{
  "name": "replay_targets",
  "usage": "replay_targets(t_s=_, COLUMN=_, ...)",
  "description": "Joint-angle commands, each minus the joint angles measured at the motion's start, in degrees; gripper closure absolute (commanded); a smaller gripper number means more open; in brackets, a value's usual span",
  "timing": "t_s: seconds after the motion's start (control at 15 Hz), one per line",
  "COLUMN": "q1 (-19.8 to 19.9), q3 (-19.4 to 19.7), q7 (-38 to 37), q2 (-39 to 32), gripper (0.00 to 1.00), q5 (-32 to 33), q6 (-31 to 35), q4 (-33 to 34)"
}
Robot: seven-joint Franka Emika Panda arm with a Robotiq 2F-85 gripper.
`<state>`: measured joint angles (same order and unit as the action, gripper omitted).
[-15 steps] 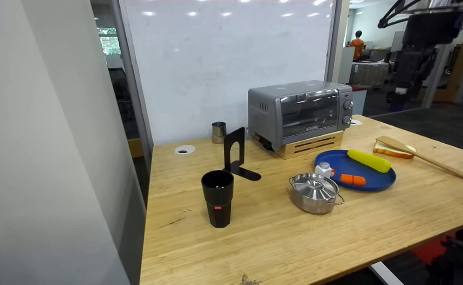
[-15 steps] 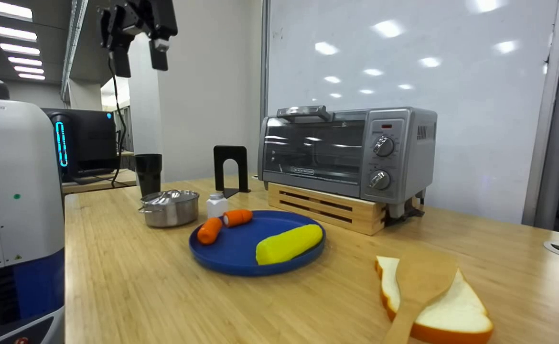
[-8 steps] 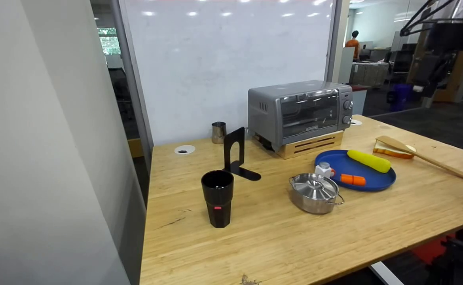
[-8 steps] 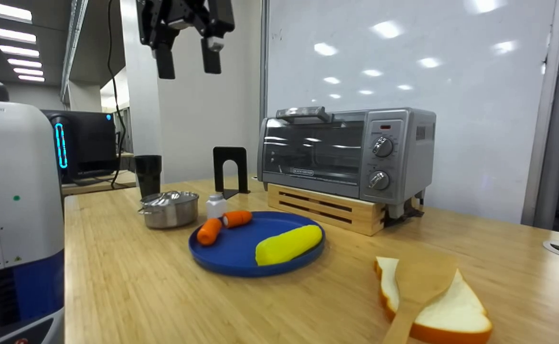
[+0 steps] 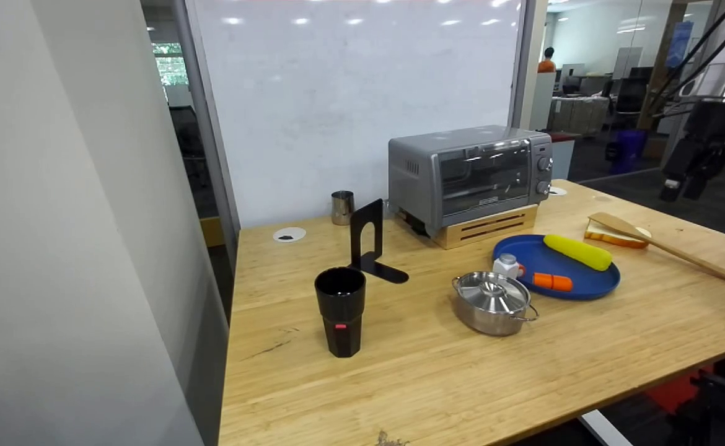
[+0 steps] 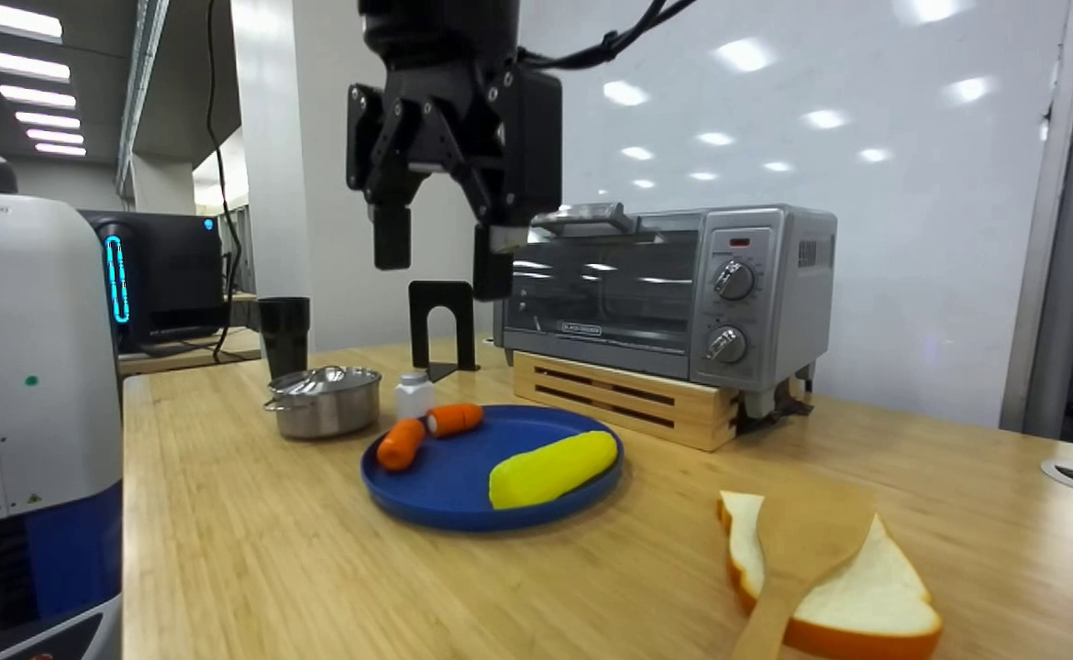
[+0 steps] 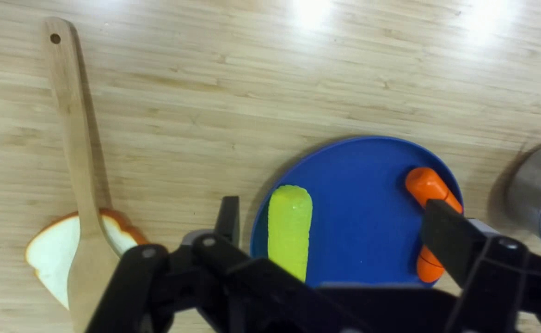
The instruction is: Put the slice of bread on the plate
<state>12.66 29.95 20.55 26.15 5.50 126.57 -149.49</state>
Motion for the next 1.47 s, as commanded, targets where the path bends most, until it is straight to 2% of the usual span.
replay_targets(t_s=0.0, q1=2.11, q3=-2.09, q7=0.98, q2=-1.17, gripper=0.0, q5=-1.48, q6=0.11, q4=0.16)
replay_targets(t_s=1.4, q1=1.88, q3=-1.38, q7=2.06, q2=-2.75, gripper=0.0, q5=-1.88, q6=0.27, q4=1.13)
